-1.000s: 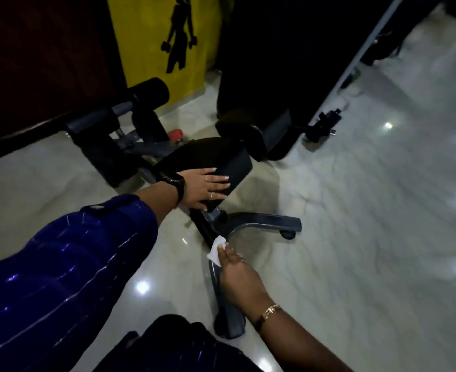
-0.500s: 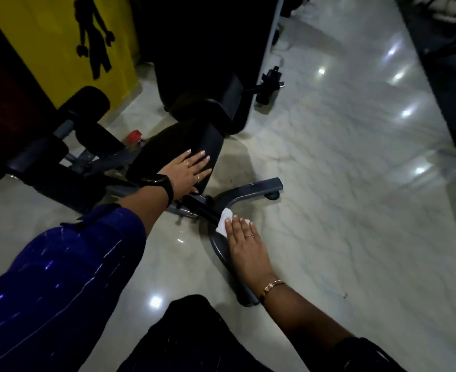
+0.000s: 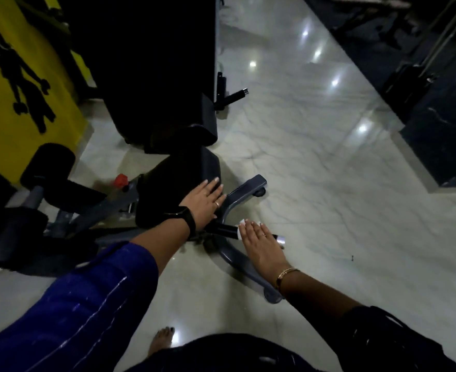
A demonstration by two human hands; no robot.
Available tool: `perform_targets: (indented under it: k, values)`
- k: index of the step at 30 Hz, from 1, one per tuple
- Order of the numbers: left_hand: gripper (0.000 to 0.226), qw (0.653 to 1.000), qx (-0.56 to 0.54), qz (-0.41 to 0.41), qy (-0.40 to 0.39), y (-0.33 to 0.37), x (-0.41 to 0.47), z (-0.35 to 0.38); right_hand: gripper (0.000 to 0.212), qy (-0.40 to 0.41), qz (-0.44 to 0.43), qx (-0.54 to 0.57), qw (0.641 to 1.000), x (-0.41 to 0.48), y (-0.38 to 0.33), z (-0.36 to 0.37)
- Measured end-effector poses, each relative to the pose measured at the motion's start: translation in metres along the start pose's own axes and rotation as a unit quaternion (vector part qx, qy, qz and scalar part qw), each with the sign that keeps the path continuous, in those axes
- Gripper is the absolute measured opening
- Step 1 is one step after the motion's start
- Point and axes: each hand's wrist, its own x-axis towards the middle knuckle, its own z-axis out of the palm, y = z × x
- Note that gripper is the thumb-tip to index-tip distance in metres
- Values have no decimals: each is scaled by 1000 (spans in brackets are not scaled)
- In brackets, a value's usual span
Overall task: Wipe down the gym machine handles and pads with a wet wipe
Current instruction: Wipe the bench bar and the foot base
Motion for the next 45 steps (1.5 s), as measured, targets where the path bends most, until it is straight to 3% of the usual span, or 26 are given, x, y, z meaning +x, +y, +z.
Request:
perform_targets:
  k: [6, 9, 15, 19, 23, 28, 31, 33, 36, 38, 41, 45]
  values:
    - [55, 972, -50, 226, 45, -44, 20, 14, 58, -82, 92, 28, 992, 53, -71, -1]
    - [51, 950, -58, 293, 90, -61, 36, 24, 41, -33, 86, 41, 995, 51, -73, -3]
    - [79, 912, -101, 374, 138, -66, 53, 30, 47, 73, 138, -4, 988, 15, -34, -1]
    - [72, 899, -120, 387, 165, -67, 57, 36, 56, 97, 204, 50, 973, 8, -32, -10]
    - [75, 892, -128, 394, 183, -68, 53, 29, 57, 184, 314, 123, 923, 24, -60, -11]
    - [85, 927, -108, 321, 159, -61, 40, 31, 40, 229, 351, 201, 885, 72, -118, 2]
    - [63, 947, -114, 237, 186, -52, 27, 41, 41, 208, 342, 196, 895, 85, -141, 24]
    - [47, 945, -123, 214, 215, -50, 24, 44, 37, 223, 272, 140, 926, 73, -136, 38]
    - [43, 929, -129, 237, 255, -52, 24, 45, 38, 206, 147, 53, 966, 45, -105, 40]
    - [36, 919, -128, 249, 276, -52, 25, 46, 40, 185, 116, -1, 976, 33, -79, 36]
    - [29, 919, -120, 253, 279, -51, 25, 46, 41, 171, 140, -16, 975, 18, -56, 33]
    - [33, 924, -121, 252, 261, -51, 25, 48, 45, 209, 292, 14, 933, 11, -62, 31]
